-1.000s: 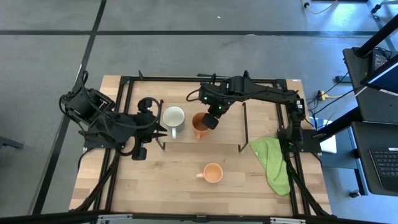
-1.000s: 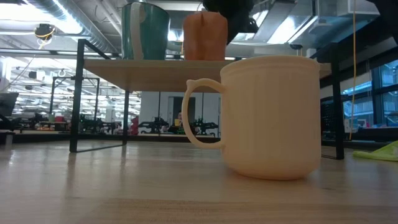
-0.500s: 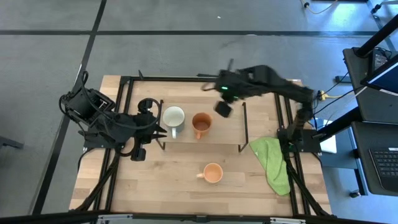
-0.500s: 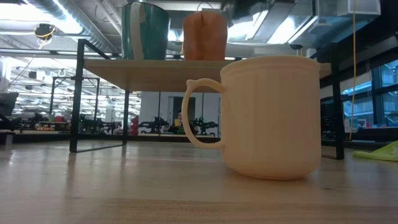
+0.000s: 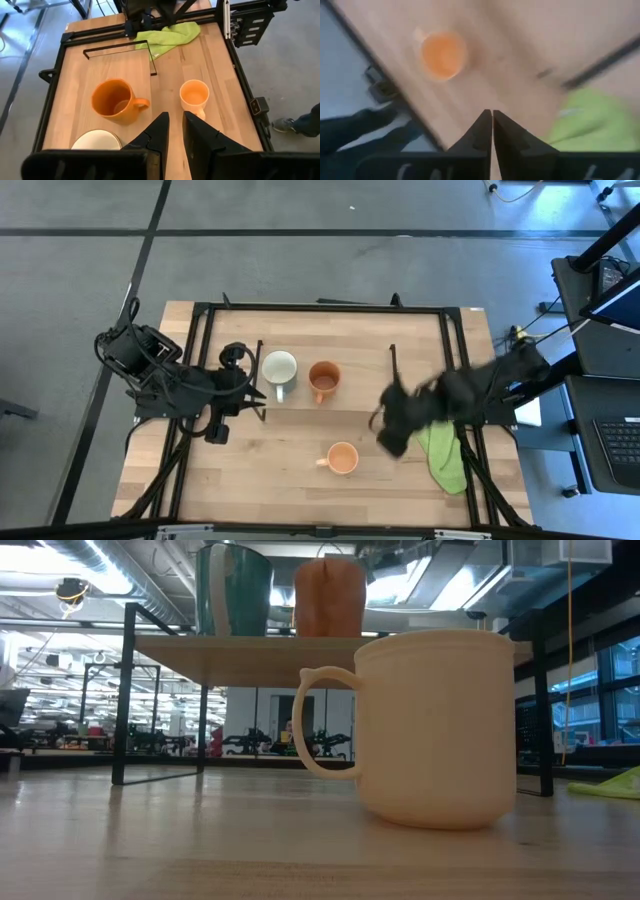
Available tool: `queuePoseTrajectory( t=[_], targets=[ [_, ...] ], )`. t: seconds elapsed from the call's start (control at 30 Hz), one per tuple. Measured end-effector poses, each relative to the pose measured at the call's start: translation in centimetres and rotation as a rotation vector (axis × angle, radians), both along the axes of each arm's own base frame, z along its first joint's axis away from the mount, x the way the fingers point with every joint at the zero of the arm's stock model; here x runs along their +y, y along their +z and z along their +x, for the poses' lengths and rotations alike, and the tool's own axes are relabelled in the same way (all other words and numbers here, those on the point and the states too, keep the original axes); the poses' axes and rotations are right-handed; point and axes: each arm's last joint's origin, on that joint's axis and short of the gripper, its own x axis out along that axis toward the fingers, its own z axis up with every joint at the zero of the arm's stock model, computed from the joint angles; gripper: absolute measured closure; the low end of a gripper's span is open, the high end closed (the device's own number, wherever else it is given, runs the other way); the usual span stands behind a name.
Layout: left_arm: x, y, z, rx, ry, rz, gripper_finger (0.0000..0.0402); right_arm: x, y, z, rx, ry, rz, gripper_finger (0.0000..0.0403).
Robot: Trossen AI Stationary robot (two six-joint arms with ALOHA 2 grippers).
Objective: Stack small to large cups/mugs on shelf
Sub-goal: Put the light orange mug on the shelf
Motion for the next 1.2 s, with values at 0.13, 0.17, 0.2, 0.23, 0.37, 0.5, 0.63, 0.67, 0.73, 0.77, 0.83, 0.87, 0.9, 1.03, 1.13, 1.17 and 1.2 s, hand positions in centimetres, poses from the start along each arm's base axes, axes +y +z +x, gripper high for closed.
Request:
queuePoseTrajectory(
  t=[0.13, 0.17, 0.2, 0.23, 0.37, 0.5, 0.63, 0.67, 0.73, 0.77, 0.83, 0.87, 0.9, 1.03, 1.13, 1.17, 1.2],
  targets=[
    [0.0, 0.0, 0.0, 0.003, -0.021, 0.012, 0.0353, 3.2, -4.2, 1.6, -0.126, -0.084, 0.103, 0.0356],
    [-0.1, 0.0, 0.0, 0.008, -0.029, 0.005, 0.0353, 3.6, -5.0, 1.9, -0.152, -0.114, 0.122, 0.0347],
    [-0.1, 0.0, 0.0, 0.011, -0.036, -0.001, 0.0353, 3.8, -5.8, 2.1, -0.163, -0.144, 0.131, 0.0337],
    [-0.1, 0.0, 0.0, 0.013, -0.04, -0.004, 0.0353, 4.0, -6.6, 2.2, -0.182, -0.173, 0.143, 0.0328],
    [-0.3, 0.0, -0.1, 0.013, -0.05, -0.005, 0.0353, 4.3, -8.9, 2.2, -0.215, -0.282, 0.128, 0.0296],
    [-0.7, 0.0, -0.4, 0.013, -0.07, -0.007, 0.0353, 4.3, -11.3, 1.8, -0.163, -0.353, 0.122, 0.0281],
    [-1.2, 0.0, -0.6, 0.014, -0.089, -0.01, 0.0353, 4.6, -12.9, 2.2, -0.175, -0.403, 0.134, 0.0279],
    [-1.2, 0.0, -0.7, 0.013, -0.091, -0.009, 0.0353, 4.7, -13.2, 2.3, -0.172, -0.408, 0.127, 0.0279],
    [-1.4, 0.0, -0.8, 0.012, -0.096, -0.008, 0.0353, 4.9, -13.9, 2.7, -0.172, -0.413, 0.114, 0.0279],
    [-1.4, 0.0, -0.8, 0.012, -0.097, -0.007, 0.0353, 4.9, -14.2, 2.8, -0.165, -0.413, 0.106, 0.0279],
    [-1.4, 0.0, -0.8, 0.011, -0.097, -0.007, 0.0353, 5.1, -14.8, 3.1, -0.15, -0.424, 0.097, 0.0279],
    [-1.4, 0.0, -0.8, 0.011, -0.096, -0.007, 0.0353, 5.1, -15.1, 3.2, -0.14, -0.433, 0.096, 0.0279],
    [-1.4, 0.0, -0.8, 0.011, -0.096, -0.006, 0.0353, 5.2, -15.5, 3.2, -0.127, -0.433, 0.089, 0.0279],
    [-1.4, 0.0, -0.8, 0.011, -0.096, -0.005, 0.0353, 5.6, -16.5, 3.6, -0.096, -0.445, 0.091, 0.0279],
    [-1.4, 0.0, -0.8, 0.011, -0.098, -0.001, 0.0353, 5.7, -16.8, 3.8, -0.099, -0.446, 0.097, 0.0279],
    [-1.4, 0.0, -0.8, 0.011, -0.098, -0.001, 0.0353, 5.8, -16.8, 3.9, -0.111, -0.447, 0.102, 0.0279],
    [-1.4, 0.0, -0.8, 0.011, -0.099, 0.0, 0.0353, 5.8, -16.8, 4.0, -0.122, -0.448, 0.11, 0.0279]
  ],
)
